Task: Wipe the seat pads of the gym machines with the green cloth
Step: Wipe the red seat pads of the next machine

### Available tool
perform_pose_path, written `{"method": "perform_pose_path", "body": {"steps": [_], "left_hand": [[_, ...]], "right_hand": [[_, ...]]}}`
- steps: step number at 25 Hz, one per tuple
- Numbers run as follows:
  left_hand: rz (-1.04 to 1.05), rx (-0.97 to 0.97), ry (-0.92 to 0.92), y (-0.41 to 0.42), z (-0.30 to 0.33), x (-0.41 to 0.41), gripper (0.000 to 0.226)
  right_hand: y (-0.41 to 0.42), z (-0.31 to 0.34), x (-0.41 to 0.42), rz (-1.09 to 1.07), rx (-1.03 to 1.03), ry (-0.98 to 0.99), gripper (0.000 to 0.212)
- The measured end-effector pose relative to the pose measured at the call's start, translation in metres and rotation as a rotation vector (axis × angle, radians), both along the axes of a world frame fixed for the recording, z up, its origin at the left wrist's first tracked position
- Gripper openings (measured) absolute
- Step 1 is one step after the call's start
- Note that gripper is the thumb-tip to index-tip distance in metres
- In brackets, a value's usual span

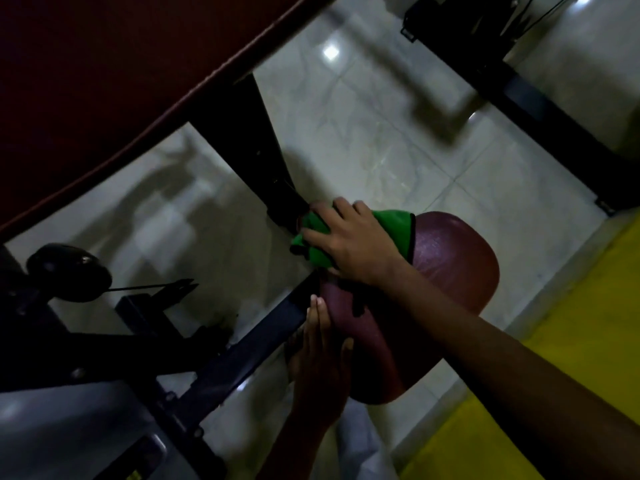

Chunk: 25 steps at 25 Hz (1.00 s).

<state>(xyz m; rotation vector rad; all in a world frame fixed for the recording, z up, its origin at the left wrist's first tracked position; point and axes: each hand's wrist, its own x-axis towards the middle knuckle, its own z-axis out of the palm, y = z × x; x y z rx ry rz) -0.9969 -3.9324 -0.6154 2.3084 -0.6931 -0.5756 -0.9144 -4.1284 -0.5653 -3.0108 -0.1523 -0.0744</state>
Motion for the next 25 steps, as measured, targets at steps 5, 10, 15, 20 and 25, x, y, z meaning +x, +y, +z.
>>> {"method": "perform_pose_path", "body": {"steps": [5,10,15,20,25], "left_hand": [[-0.041,0.024,-0.009,0.006,-0.001,0.001,0.066],[-0.045,0.014,-0.043,0.005,-0.001,0.005,0.065],[-0.086,-0.062,-0.201,-0.041,0.023,0.057,0.059],[-0.582,0.139,-0.564,-0.087,0.025,0.134,0.054],[-0.746,0.182,-0.679,-0.101,0.020,0.143,0.054]], "right_hand": [[0.005,0.001,-0.010,-0.014,-0.019,-0.019,0.041],[-0.015,-0.005,-0.074,0.171,0.100,0.029,0.041],[-0.027,-0.002,-0.034,-0.437,0.222,-0.013,0.051],[0.005,0.000,-0.119,-0.582,0.205,-0.084,0.053],[-0.055,0.000,-0.086,-0.824,0.196,-0.006,0.045]]}}
